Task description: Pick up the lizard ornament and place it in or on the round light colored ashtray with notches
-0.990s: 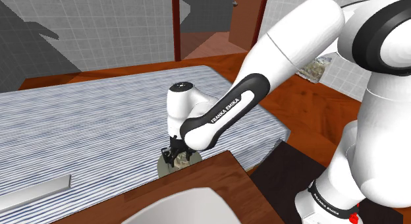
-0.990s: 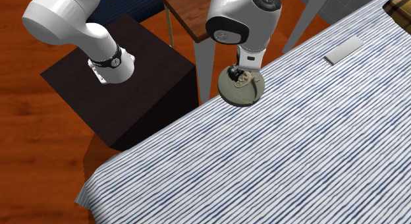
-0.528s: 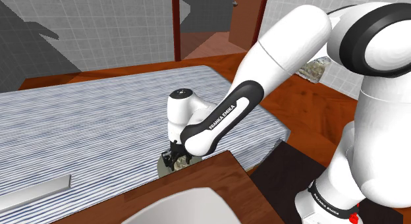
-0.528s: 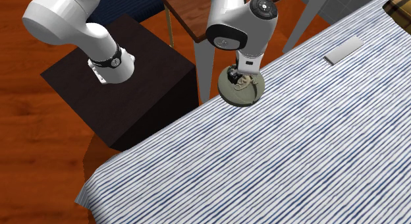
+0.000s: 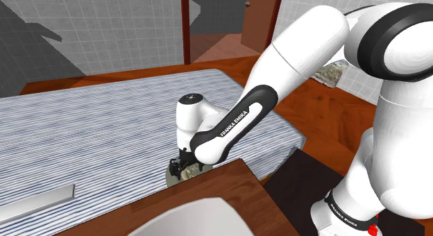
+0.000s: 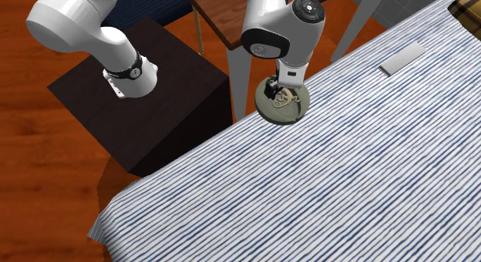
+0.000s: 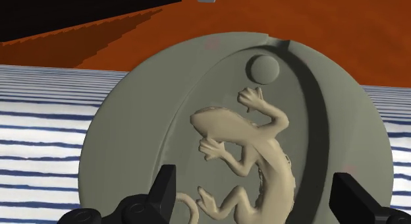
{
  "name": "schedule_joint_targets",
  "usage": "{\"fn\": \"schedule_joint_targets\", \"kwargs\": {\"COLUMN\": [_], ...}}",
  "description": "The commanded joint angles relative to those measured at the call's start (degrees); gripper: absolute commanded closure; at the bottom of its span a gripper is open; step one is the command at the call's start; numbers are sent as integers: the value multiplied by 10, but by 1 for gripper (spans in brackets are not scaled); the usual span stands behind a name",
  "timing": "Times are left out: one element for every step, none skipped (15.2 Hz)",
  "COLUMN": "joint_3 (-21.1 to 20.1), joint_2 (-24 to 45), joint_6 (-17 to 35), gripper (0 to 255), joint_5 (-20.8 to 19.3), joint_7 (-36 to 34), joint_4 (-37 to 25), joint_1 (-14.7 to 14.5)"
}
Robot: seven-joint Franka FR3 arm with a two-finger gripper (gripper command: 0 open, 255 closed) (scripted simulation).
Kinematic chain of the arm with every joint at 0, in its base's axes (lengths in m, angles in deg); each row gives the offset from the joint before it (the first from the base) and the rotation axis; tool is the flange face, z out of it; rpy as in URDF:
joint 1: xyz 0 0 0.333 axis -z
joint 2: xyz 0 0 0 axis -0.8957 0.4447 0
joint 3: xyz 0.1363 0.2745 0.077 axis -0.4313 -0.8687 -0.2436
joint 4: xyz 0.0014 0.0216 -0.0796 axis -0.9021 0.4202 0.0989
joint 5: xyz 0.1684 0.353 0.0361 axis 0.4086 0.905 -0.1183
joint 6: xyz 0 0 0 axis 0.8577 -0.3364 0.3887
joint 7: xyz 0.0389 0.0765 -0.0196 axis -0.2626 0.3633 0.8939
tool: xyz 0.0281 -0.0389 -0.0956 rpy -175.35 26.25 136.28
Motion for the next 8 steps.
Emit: {"fn": "schedule_joint_targets", "kwargs": {"joint_3": [0, 0, -3, -5, -7, -8, -8, -8], "joint_2": [0, 0, -17, -33, -49, -62, -62, -62], "joint_6": [0, 0, -16, -33, -50, -64, -64, -63], "gripper": [0, 0, 0, 0, 0, 0, 0, 0], "joint_5": [0, 0, 5, 9, 13, 17, 17, 17], "joint_7": [0, 0, 3, 6, 9, 12, 12, 12], "joint_4": [0, 0, 0, 0, -1, -3, -3, -2], "joint_1": [0, 0, 3, 5, 7, 9, 9, 9]}}
